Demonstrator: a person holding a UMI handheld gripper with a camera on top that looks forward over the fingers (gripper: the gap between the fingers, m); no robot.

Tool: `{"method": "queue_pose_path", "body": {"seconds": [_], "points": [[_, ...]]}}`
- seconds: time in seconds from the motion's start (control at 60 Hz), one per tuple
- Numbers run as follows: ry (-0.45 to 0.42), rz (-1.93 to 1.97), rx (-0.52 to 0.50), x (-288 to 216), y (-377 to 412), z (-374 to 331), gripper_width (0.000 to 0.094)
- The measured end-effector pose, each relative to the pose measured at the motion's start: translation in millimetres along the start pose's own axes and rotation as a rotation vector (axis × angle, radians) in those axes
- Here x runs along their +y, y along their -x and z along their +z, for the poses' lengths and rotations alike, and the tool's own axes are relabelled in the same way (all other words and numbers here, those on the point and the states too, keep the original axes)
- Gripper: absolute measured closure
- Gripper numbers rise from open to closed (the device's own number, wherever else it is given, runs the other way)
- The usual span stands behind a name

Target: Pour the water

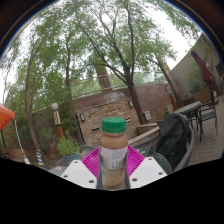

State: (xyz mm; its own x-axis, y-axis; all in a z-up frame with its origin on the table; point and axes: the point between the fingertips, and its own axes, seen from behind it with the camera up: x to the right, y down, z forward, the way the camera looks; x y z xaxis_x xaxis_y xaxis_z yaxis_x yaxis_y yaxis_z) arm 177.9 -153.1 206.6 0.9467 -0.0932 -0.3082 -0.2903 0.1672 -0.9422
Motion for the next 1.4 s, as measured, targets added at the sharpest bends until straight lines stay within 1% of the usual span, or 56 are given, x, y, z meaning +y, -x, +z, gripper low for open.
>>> {"method": "queue_pose_path", "body": {"seconds": [0.133, 0.15, 0.167, 0.233, 0.333, 0.35, 0.367, 0.4, 0.467, 0.517, 0.65, 0.683, 0.75, 0.8, 0.817, 0.85, 0.867, 0.883, 0.9, 0.917, 0.95, 0.967, 1.1, 1.217, 1.25, 1.317, 1.4], "points": [[0.058, -0.151, 0.075, 46.4, -51.7, 3.6, 0.0618], [0.062, -0.158, 0.083, 52.8, -62.7, 25.4, 0.0618], [0.068, -0.165, 0.088, 57.6, -66.1, 24.4, 0.0618], [0.095, -0.191, 0.089, 73.4, -72.0, 19.5, 0.0618], [0.158, -0.231, 0.099, 102.9, -87.1, 19.8, 0.0618], [0.170, -0.243, 0.103, 110.6, -89.7, 35.3, 0.0610], [0.185, -0.258, 0.107, 114.2, -91.7, 32.8, 0.0606], [0.183, -0.297, 0.109, 109.8, -92.2, 29.9, 0.0601], [0.224, -0.342, 0.118, 119.3, -94.7, 34.5, 0.0600], [0.234, -0.352, 0.124, 117.1, -95.4, 31.0, 0.0598], [0.221, -0.329, 0.132, 110.4, -100.4, 26.6, 0.0595], [0.220, -0.328, 0.136, 110.6, -100.8, 26.8, 0.0577], [0.230, -0.339, 0.144, 112.4, -101.8, 27.5, 0.0477], [0.285, -0.358, 0.172, 120.7, -99.5, 28.0, 0.0402], [0.308, -0.361, 0.183, 123.7, -102.4, 25.9, 0.0361], [0.343, -0.357, 0.195, 124.5, -105.6, 17.6, 0.0248], [0.354, -0.351, 0.198, 122.7, -98.5, -10.7, 0.0186], [0.359, -0.347, 0.201, 120.8, -98.6, -13.5, 0.0132], [0.362, -0.342, 0.200, 118.5, -97.6, -16.1, 0.0091], [0.364, -0.338, 0.197, 115.6, -95.8, -18.7, 0.0079], [0.365, -0.332, 0.203, 109.1, -91.2, -26.5, 0.0089], [0.361, -0.330, 0.209, 116.5, -93.5, -9.1, 0.0092], [0.357, -0.332, 0.214, 85.7, -69.7, -47.1, 0.0099], [0.329, -0.363, 0.224, 73.1, -40.2, -100.7, 0.0099], [0.321, -0.372, 0.224, 60.6, -28.1, -120.3, 0.0099], [0.314, -0.379, 0.210, 61.3, -14.8, -143.6, 0.0101], [0.327, -0.369, 0.197, 66.0, -0.8, -172.9, 0.0102]]}}
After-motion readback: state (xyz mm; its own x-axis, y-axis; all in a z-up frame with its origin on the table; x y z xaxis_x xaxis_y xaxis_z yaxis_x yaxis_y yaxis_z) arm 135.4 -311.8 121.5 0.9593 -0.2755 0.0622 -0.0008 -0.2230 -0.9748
